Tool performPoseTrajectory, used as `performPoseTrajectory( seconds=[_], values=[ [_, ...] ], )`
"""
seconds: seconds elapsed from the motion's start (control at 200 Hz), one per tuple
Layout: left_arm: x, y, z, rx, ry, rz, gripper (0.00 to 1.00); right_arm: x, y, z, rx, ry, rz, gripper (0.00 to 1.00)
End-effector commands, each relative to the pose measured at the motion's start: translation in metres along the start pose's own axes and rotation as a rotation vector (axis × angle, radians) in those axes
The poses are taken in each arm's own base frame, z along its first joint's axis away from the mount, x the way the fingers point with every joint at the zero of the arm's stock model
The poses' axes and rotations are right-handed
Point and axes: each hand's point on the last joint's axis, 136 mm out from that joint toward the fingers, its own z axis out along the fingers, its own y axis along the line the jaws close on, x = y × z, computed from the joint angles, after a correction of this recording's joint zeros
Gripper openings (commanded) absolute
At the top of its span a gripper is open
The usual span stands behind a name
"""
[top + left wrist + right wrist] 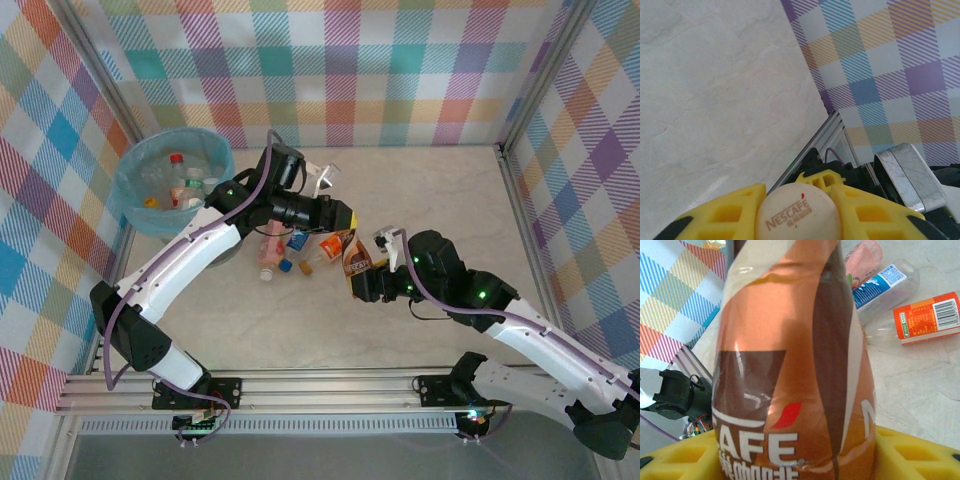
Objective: Put the plastic bottles in the bin
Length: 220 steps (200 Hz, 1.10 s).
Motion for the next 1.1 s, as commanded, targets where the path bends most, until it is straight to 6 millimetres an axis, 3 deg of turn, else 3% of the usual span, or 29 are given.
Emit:
performPoseTrajectory(
  seconds=[0.0,0.07,0.135,0.175,0.26,0.515,0.63,0.71,0.845,1.095],
  values=[
    [-0.004,-0.011,-0.010,0.009,-0.033,0.016,0.23,-0.031,0.015,-0.014,-0.033,-0.104,-0.021,0.67],
    [-0.011,-0.015,-0.021,-0.008,-0.081,0.034,0.17,-0.040,0.019,-0.015,-0.035,-0.115,-0.031,0.77],
    [-0.022,-0.015,-0.041,-0.044,-0.160,0.057,0.05,-0.051,0.022,-0.016,-0.032,-0.129,-0.040,0.85],
    [-0.030,-0.011,-0.057,-0.090,-0.228,0.072,0.00,-0.059,0.026,-0.017,-0.032,-0.140,-0.047,0.89],
    [-0.046,0.002,-0.100,-0.213,-0.378,0.105,0.00,-0.078,0.038,-0.017,-0.057,-0.155,-0.075,1.00],
    [-0.081,0.057,-0.250,-0.633,-0.687,0.083,0.00,-0.136,0.082,0.002,-0.166,-0.173,-0.149,0.99],
    [-0.084,0.084,-0.306,-0.817,-0.776,0.031,0.00,-0.145,0.100,0.019,-0.215,-0.165,-0.198,1.00],
    [-0.084,0.100,-0.335,-0.897,-0.832,-0.013,0.00,-0.143,0.108,0.032,-0.233,-0.141,-0.217,1.00],
    [-0.086,0.126,-0.352,-0.950,-0.865,-0.060,0.00,-0.129,0.115,0.047,-0.253,-0.093,-0.223,1.00],
    [-0.085,0.184,-0.322,-0.970,-0.762,-0.120,0.00,-0.103,0.106,0.059,-0.219,-0.030,-0.192,1.00]
  ],
)
